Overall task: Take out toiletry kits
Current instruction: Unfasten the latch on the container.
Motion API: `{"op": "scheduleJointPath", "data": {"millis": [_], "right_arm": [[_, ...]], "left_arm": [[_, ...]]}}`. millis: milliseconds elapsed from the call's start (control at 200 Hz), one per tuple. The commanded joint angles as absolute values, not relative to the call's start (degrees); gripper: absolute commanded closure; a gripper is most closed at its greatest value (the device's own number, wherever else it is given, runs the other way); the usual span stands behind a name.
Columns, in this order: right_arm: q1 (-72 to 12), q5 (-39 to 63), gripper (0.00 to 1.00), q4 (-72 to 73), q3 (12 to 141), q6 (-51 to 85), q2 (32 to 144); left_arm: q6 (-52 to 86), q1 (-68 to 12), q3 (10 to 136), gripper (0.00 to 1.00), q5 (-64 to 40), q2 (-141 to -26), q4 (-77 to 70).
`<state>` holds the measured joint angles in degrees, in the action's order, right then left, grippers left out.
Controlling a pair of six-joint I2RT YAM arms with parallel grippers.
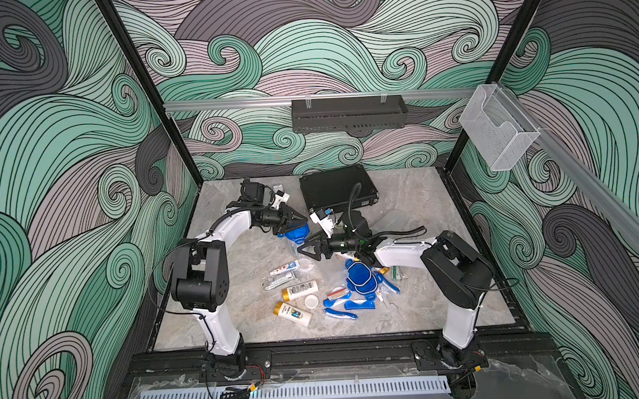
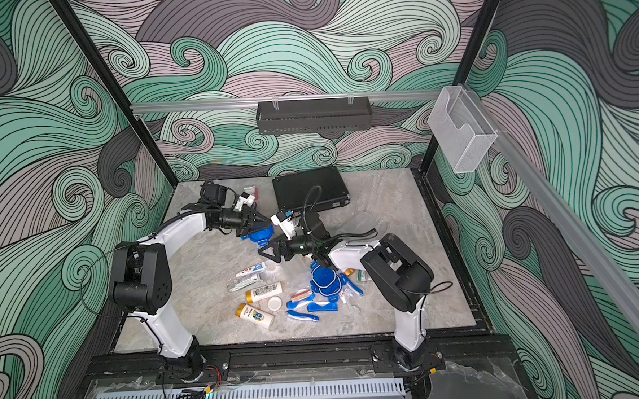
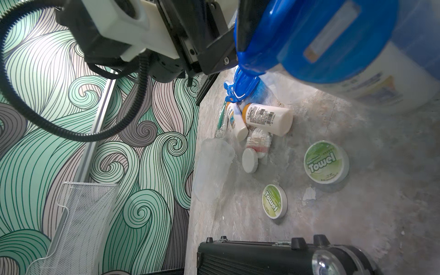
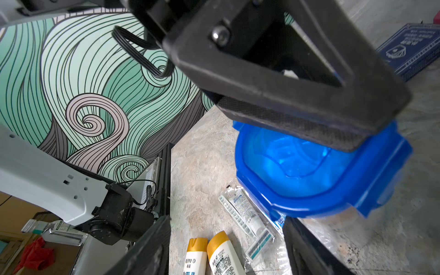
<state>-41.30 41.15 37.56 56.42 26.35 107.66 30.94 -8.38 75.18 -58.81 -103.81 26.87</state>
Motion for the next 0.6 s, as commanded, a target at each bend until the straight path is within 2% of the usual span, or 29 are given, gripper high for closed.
{"op": "scheduleJointPath", "data": {"millis": [0,225,595], "right_arm": [[-42.0,40.8,0.24,42.6,57.0,28.3,108.8],[-43.4,38.6,0.24,44.5,57.4,30.9,109.8],[-46.5,28.1,0.23,51.8,55.6,35.4,111.3]], "left_arm": [[30.9,-8.6,73.4,0.76,-55.6,-106.8,28.9],[30.9,-8.9,72.4,0.78,-55.0,-107.4,29.0],[33.9,-8.8,66.7,0.81,-54.6,-107.1,23.4]]}}
